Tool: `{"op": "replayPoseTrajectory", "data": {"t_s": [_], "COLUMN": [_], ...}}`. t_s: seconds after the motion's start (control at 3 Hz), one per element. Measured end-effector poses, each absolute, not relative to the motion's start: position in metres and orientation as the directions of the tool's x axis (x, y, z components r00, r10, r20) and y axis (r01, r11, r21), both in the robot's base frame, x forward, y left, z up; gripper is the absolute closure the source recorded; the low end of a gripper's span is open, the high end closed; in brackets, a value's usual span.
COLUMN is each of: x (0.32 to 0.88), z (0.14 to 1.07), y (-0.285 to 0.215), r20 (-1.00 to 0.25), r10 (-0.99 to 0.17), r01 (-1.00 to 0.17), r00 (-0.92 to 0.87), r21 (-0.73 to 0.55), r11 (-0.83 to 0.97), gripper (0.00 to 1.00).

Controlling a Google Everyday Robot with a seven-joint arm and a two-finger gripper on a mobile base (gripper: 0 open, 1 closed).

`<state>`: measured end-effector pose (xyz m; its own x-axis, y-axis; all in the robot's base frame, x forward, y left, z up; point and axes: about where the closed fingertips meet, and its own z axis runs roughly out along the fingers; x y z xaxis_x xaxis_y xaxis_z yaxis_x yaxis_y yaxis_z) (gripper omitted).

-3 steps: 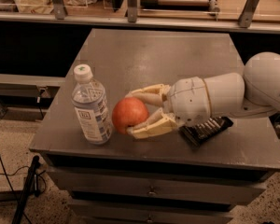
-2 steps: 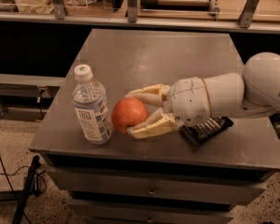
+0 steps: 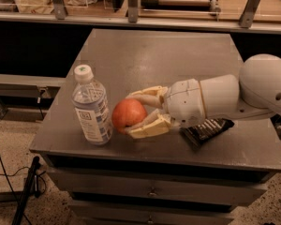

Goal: Move apple near blue plastic bottle

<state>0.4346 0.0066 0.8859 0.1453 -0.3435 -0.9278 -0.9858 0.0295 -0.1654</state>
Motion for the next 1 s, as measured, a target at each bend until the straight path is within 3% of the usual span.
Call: {"op": "replayPoseTrajectory", "data": {"t_s": [0.67,1.0], "x": [0.441,0.442], "z": [0.869,0.863], "y": [0.012,0.014], "r20": [-0.926,-0.926], "r10": [-0.355,-0.357], "r01": [-0.99,-0.992], "r00": [0.132,0.126], "r21": [-0.143,-0.127], "r11": [0.004,-0.019], "gripper": [1.0,0.82]}}
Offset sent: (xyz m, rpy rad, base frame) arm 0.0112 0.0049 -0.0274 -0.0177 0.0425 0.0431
